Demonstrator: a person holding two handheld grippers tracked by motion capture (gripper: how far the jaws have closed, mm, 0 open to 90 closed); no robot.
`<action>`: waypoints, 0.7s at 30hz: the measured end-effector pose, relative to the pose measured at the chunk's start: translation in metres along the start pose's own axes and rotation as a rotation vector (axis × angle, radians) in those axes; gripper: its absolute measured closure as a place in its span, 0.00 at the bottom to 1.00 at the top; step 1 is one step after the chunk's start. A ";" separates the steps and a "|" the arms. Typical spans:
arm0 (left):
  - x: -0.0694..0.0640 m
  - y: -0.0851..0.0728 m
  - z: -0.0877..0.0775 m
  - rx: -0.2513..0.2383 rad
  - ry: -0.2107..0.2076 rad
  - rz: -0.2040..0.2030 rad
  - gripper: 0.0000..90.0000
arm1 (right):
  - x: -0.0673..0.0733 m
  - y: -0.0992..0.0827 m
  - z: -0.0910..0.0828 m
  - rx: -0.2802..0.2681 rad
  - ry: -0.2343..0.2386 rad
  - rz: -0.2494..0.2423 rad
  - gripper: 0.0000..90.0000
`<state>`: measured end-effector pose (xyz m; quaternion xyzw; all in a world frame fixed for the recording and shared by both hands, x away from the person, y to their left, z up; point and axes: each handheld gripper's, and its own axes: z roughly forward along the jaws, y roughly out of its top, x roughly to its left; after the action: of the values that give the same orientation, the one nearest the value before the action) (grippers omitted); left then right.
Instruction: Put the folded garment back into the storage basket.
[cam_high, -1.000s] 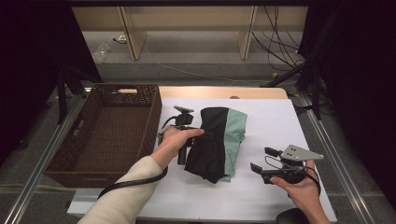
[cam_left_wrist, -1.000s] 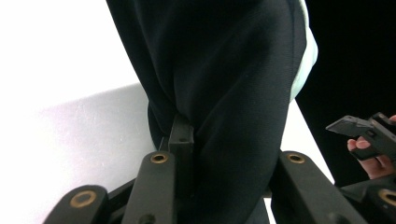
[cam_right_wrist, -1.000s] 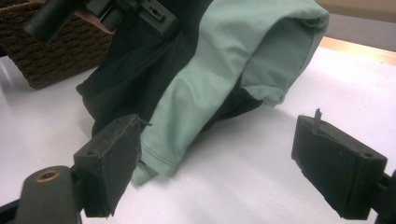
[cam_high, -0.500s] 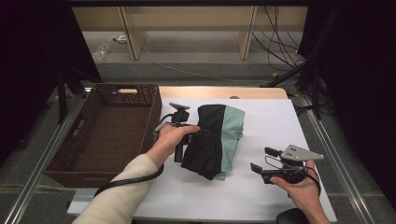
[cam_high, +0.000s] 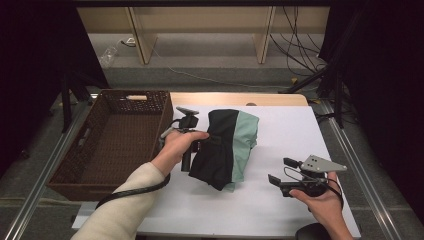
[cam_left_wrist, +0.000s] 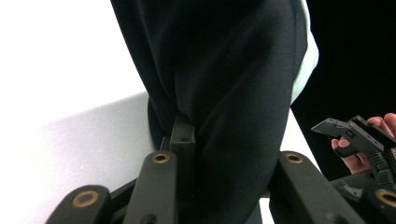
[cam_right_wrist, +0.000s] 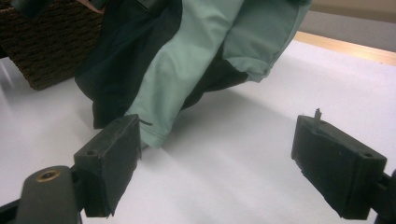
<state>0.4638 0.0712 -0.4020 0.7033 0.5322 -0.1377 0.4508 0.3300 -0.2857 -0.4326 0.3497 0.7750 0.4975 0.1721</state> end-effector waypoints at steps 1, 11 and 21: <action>0.000 0.000 -0.001 -0.001 0.001 -0.001 0.78 | 0.000 0.000 0.000 0.000 -0.001 -0.001 0.19; 0.002 0.006 -0.012 -0.007 0.011 0.001 0.78 | 0.000 0.000 0.000 0.000 -0.001 0.000 0.19; 0.005 0.009 -0.021 -0.019 0.017 -0.001 0.78 | 0.000 0.000 0.000 0.000 -0.002 0.000 0.19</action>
<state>0.4675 0.0904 -0.3896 0.6999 0.5377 -0.1270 0.4527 0.3301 -0.2857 -0.4327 0.3503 0.7748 0.4971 0.1727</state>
